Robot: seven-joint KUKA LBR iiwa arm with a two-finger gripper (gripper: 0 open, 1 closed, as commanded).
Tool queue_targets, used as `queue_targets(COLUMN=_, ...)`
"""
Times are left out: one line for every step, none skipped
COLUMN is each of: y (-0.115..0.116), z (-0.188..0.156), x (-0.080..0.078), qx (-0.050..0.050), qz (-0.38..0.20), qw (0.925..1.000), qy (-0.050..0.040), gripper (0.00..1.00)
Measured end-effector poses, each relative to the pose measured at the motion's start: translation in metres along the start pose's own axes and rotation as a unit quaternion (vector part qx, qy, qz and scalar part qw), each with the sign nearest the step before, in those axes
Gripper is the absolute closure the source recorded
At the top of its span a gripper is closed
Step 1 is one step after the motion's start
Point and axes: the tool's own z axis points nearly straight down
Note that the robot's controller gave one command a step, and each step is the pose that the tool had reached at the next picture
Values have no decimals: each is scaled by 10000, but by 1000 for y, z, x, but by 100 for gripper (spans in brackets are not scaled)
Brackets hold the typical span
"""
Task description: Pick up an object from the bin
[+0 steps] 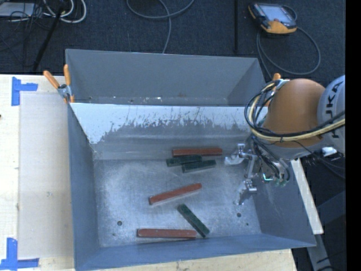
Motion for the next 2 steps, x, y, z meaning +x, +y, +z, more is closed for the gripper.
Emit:
queue_targets(y=0, z=-4, x=-2, qx=4, qz=-11, qw=10000, qy=-36, gripper=0)
queue_targets(y=36, z=36, x=-38, qx=17, qz=-415, qw=9991, qy=-80, gripper=0)
